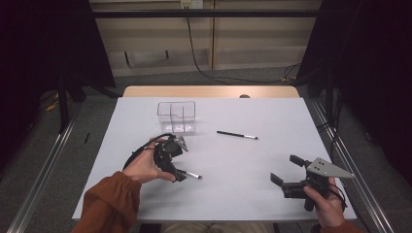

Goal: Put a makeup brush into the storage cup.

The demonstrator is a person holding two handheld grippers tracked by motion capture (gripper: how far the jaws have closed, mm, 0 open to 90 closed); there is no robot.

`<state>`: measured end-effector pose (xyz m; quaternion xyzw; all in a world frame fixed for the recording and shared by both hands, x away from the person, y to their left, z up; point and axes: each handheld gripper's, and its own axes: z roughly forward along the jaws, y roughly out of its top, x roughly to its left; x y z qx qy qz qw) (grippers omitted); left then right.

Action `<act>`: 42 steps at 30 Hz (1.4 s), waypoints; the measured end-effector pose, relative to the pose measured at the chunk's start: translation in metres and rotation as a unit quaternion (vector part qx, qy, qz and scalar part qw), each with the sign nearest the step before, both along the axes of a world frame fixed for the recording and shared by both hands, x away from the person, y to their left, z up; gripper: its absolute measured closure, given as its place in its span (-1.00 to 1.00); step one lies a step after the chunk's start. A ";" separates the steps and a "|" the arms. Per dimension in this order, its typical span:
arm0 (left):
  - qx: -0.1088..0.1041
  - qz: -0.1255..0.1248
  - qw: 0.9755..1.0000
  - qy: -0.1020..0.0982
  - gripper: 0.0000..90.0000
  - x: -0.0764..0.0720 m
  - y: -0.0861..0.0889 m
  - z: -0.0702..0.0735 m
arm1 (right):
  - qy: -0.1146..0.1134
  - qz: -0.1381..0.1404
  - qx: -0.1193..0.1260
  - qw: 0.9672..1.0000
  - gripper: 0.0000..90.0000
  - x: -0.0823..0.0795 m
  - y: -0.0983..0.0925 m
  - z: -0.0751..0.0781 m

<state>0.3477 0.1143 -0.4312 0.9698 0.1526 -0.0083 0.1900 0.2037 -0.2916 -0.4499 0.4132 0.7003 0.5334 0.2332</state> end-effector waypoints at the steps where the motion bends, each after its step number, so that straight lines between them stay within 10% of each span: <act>1: -0.004 -0.004 1.000 0.005 -0.87 0.000 0.000 -0.001 | 0.000 0.000 0.000 1.000 -1.00 0.000 0.000 0.000; 23: 0.049 -0.091 0.995 0.008 0.18 0.000 -0.023 -0.011 | 0.007 0.003 -0.006 1.000 -1.00 0.001 0.001 -0.001; 42: 0.075 -0.102 0.992 0.016 0.69 0.010 -0.030 -0.016 | 0.008 0.004 -0.010 1.000 -1.00 0.000 0.001 -0.002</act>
